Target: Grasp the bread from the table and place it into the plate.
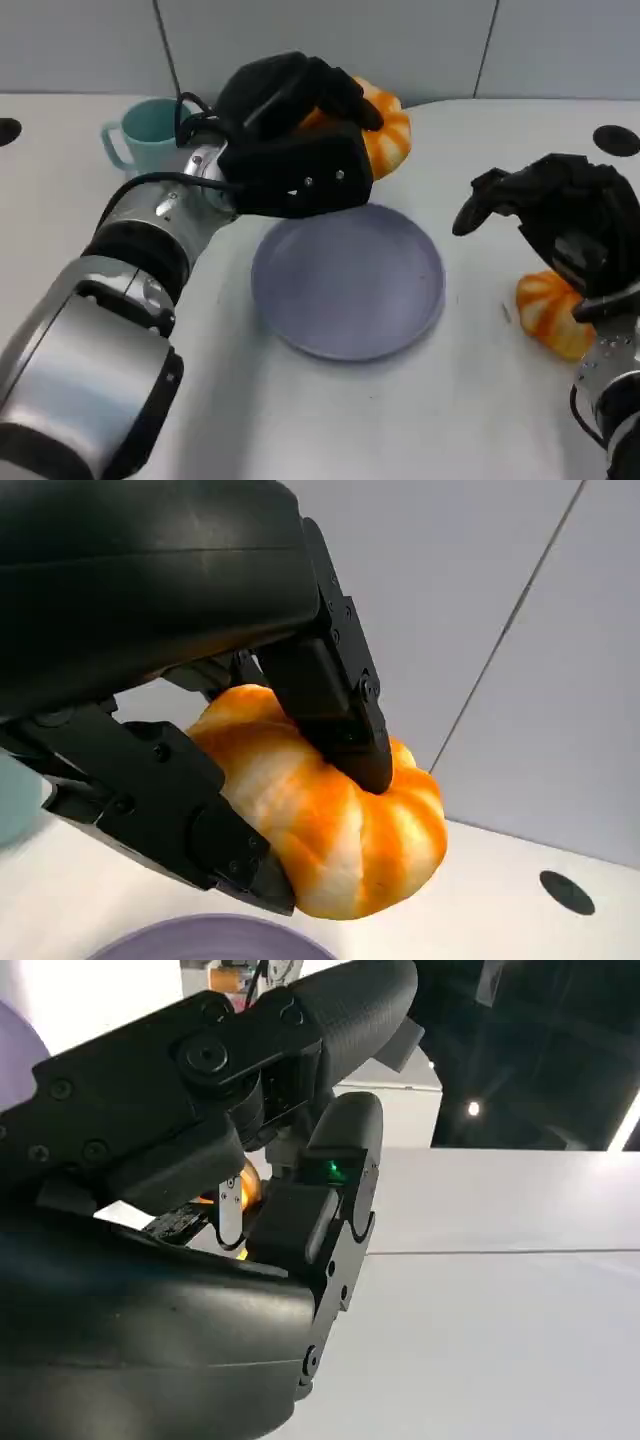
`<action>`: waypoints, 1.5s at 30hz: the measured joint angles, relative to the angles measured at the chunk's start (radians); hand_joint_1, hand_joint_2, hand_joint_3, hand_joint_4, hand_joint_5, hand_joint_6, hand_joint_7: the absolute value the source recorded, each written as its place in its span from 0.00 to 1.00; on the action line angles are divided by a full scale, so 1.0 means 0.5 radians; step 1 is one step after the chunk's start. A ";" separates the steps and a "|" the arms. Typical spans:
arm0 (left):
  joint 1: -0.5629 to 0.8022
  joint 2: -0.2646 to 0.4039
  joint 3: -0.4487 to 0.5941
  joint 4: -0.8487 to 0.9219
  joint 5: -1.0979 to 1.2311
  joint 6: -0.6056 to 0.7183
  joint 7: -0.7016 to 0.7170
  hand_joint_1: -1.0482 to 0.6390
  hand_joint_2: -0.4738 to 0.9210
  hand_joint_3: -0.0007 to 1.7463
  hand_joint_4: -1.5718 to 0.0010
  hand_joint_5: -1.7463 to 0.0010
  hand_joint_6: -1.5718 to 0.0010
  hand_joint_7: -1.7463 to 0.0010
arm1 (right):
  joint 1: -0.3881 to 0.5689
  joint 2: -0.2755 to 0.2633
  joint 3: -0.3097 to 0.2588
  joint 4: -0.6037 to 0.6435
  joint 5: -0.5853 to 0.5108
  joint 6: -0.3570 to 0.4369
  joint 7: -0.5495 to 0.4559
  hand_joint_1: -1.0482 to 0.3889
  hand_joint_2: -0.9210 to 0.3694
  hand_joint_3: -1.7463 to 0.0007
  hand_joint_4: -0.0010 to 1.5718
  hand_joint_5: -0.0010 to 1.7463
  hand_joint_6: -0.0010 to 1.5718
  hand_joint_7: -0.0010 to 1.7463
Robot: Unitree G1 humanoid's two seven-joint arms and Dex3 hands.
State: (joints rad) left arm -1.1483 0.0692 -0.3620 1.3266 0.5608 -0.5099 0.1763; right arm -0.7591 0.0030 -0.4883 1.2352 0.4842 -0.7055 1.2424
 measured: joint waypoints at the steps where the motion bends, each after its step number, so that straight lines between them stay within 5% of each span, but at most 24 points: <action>1: 0.009 -0.004 -0.001 0.002 0.000 0.002 0.000 0.56 0.88 0.00 0.41 0.51 0.21 0.97 | 0.000 0.000 0.001 -0.001 0.000 0.004 -0.003 0.43 0.03 0.99 0.47 0.70 0.66 0.14; 7: 0.123 -0.062 -0.049 0.052 0.021 0.181 -0.047 0.60 0.89 0.00 0.33 0.72 0.23 0.99 | 0.000 0.024 0.000 -0.007 0.000 -0.103 0.036 0.40 0.00 1.00 0.45 0.78 0.65 0.16; 23: 0.318 -0.086 -0.173 0.093 0.150 0.298 -0.035 0.55 0.87 0.00 0.29 0.78 0.22 0.99 | 0.000 0.058 -0.034 -0.078 0.113 -0.130 0.172 0.39 0.00 0.99 0.43 0.82 0.62 0.19; 26: 0.318 -0.081 -0.172 0.092 0.146 0.299 -0.036 0.39 0.85 0.01 0.55 0.89 0.54 1.00 | 0.000 0.061 -0.031 -0.078 0.112 -0.127 0.157 0.39 0.00 0.99 0.42 0.82 0.62 0.20; 27: 0.317 -0.081 -0.174 0.092 0.147 0.304 -0.045 0.26 0.88 0.01 0.77 0.95 0.74 1.00 | 0.000 0.061 -0.031 -0.078 0.112 -0.126 0.155 0.39 0.00 0.99 0.42 0.83 0.62 0.20; 30: 0.315 -0.081 -0.208 0.092 0.165 0.347 -0.134 0.10 0.96 0.03 0.97 0.99 0.94 1.00 | 0.000 0.061 -0.031 -0.078 0.112 -0.109 0.151 0.39 0.00 0.99 0.41 0.86 0.61 0.20; 45: 0.301 -0.081 -0.294 0.093 0.229 0.406 -0.192 0.01 0.97 0.00 1.00 1.00 0.95 0.97 | 0.000 0.064 -0.022 -0.078 0.107 -0.150 0.107 0.38 0.00 0.99 0.42 0.85 0.60 0.22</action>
State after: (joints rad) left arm -0.9978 0.0285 -0.5092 1.3729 0.6756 -0.3070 0.0805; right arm -0.7591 0.0351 -0.4993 1.1964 0.5376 -0.7803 1.2959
